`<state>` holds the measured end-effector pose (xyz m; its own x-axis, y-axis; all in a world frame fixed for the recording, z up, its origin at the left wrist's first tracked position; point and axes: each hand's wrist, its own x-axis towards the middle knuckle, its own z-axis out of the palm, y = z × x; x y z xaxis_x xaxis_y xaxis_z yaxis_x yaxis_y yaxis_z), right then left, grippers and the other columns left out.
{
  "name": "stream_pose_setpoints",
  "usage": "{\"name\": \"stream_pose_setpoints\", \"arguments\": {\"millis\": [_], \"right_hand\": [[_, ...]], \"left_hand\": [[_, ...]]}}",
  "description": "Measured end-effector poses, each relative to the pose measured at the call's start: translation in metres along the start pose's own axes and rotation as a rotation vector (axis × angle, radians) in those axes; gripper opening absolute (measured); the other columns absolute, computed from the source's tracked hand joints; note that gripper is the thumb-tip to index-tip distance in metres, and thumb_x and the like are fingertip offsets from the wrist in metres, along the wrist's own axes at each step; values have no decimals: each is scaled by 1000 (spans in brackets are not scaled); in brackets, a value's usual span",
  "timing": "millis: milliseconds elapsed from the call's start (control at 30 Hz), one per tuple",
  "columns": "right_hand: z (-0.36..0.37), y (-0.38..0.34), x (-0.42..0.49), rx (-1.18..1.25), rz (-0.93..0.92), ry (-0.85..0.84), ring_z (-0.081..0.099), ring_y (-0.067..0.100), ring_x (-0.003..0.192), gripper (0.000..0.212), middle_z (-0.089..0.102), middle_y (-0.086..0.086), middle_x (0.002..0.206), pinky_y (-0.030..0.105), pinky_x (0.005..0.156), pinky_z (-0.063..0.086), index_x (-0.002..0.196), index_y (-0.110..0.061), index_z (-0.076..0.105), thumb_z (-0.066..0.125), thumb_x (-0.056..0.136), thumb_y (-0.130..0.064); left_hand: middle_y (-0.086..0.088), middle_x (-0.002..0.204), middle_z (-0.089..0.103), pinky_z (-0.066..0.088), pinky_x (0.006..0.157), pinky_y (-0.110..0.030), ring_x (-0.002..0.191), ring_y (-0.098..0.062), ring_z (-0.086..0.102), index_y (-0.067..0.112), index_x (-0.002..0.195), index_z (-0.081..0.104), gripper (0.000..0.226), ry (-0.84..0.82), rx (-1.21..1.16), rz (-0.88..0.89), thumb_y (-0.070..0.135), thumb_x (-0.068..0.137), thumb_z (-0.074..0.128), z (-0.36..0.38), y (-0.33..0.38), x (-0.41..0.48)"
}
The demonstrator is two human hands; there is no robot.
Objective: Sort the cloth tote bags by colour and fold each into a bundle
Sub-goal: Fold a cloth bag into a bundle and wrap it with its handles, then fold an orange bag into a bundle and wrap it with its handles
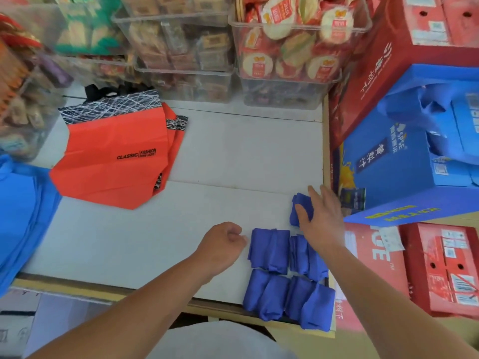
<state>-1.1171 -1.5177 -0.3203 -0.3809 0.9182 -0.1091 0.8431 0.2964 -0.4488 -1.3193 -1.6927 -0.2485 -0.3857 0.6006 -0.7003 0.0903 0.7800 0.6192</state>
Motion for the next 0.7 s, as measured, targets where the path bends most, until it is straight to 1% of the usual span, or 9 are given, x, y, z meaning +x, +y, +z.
{"name": "stream_pose_setpoints", "arguments": {"millis": [67,133,233,300,433,500,567,633,700], "right_hand": [[11,0,-5,-152,-70,-132,22,34,151,64,31,11,163,51,122,21,154,-24,41,38,99,-57],[18,5,-7,-229,-111,-204,19,33,153,68,28,9,165,55,122,14,154,-26,41,26,97,-59],[16,12,-2,-183,-188,-267,7,27,157,52,20,2,168,57,123,2,154,-29,42,41,105,-48],[11,11,0,-200,-214,-283,4,25,157,53,19,-2,168,57,123,-1,154,-28,41,46,105,-44],[1,-31,-18,-59,-233,-78,42,36,143,54,52,13,149,62,117,26,138,-10,60,47,98,-45],[4,-66,-37,68,-260,-24,56,32,129,46,63,13,136,54,111,41,128,-8,67,53,97,-39],[9,-106,-58,230,-190,-122,62,14,112,31,67,1,128,38,102,50,123,-14,71,60,100,-32],[19,-142,-73,332,-128,-239,60,1,97,25,69,-11,120,29,94,52,118,-21,72,61,100,-33],[36,-170,-83,374,-115,-321,62,0,98,22,71,-16,111,26,90,53,111,-25,74,59,100,-36]], "left_hand": [[8,117,65,49,96,-24,106,-8,62,24,125,63,34,21,52,-11,38,93,66,-2,-9,0],[7,119,65,48,100,-27,108,-9,61,23,126,63,35,28,74,-19,38,94,66,-5,-17,-1],[8,117,64,47,98,-25,108,-9,60,22,127,62,34,40,80,-11,36,95,65,-11,-23,-4],[8,117,64,45,93,-21,108,-9,60,22,127,63,33,47,58,-6,34,96,65,-17,-26,-6],[10,118,63,41,79,-11,106,-4,58,25,125,63,30,40,11,9,35,97,64,-31,-36,-10],[10,120,63,42,82,-13,108,-5,58,24,126,63,31,40,-2,3,35,97,64,-39,-48,-13],[8,121,62,42,90,-19,110,-7,58,23,127,64,31,49,-17,-17,34,97,63,-50,-63,-17],[9,119,62,43,92,-21,109,-7,58,22,128,64,32,63,-31,-30,33,97,63,-66,-80,-21],[10,118,62,42,92,-21,109,-6,58,21,129,63,33,76,-29,-38,33,98,62,-89,-99,-21]]}}
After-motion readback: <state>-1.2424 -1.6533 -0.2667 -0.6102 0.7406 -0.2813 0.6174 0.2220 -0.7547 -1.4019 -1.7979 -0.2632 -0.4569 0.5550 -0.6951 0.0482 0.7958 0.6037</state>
